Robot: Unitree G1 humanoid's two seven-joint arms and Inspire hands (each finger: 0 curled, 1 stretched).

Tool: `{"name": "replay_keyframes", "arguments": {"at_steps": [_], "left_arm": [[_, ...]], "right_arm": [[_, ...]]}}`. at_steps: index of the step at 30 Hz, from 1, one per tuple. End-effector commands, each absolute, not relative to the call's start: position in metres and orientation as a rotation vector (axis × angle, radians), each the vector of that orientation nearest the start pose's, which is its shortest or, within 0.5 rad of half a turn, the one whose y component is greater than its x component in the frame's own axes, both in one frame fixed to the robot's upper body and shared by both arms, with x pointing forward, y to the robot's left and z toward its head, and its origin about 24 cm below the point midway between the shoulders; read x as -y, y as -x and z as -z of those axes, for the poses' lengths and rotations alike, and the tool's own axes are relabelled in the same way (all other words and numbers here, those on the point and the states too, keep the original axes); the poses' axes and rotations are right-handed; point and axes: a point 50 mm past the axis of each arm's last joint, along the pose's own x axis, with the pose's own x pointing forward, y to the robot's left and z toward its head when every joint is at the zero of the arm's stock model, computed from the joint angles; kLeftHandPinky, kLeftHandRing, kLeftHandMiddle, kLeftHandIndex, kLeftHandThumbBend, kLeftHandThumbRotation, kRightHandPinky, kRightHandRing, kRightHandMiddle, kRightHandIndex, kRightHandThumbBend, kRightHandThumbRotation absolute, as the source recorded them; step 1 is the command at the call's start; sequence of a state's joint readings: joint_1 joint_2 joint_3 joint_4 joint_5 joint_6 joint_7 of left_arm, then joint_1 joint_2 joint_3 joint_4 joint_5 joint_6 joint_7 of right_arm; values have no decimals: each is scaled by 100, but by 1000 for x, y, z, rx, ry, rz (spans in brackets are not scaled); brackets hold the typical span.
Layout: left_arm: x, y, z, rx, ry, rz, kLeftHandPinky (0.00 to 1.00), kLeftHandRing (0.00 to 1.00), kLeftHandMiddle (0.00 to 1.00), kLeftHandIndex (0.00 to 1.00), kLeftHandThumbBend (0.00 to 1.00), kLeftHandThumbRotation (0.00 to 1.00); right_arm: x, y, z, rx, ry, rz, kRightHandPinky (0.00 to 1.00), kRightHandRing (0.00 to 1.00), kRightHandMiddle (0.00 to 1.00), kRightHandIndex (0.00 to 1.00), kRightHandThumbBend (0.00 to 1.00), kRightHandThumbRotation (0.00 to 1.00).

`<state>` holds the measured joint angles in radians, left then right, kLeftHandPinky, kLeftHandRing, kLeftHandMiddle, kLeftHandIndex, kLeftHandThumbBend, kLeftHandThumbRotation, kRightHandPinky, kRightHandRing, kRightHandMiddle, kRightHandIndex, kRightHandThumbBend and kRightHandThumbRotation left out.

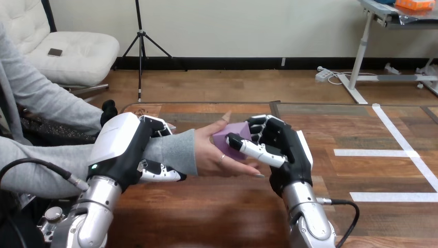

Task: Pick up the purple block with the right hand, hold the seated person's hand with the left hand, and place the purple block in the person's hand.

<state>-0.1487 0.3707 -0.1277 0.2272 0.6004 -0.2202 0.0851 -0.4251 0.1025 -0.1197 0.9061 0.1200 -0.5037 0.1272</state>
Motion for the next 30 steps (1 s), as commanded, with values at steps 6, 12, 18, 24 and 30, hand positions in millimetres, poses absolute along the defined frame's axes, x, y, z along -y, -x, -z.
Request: {"name": "replay_keyframes", "arguments": {"at_steps": [6,12,18,24,30], "left_arm": [[-151,-297,-92,430,-866,150,22,27,33,34,77,0],[-151,-297,-92,430,-867,147,21,27,33,34,76,0],[-153,-297,-92,431,-872,142,21,26,33,34,76,0],[-154,-297,-92,429,-871,137,21,27,33,33,76,0],[-155,-296,-92,422,-865,137,22,27,32,33,76,0]], "right_arm": [[97,-315,-28,145,-223,-169,32,36,39,39,98,0],[94,-313,-30,154,-207,-190,31,35,39,39,98,0],[92,-311,-30,155,-211,-194,31,35,38,39,99,0],[91,-310,-30,143,-230,-196,31,35,38,39,100,0],[91,-309,-31,141,-225,-199,31,35,38,39,100,0]]}}
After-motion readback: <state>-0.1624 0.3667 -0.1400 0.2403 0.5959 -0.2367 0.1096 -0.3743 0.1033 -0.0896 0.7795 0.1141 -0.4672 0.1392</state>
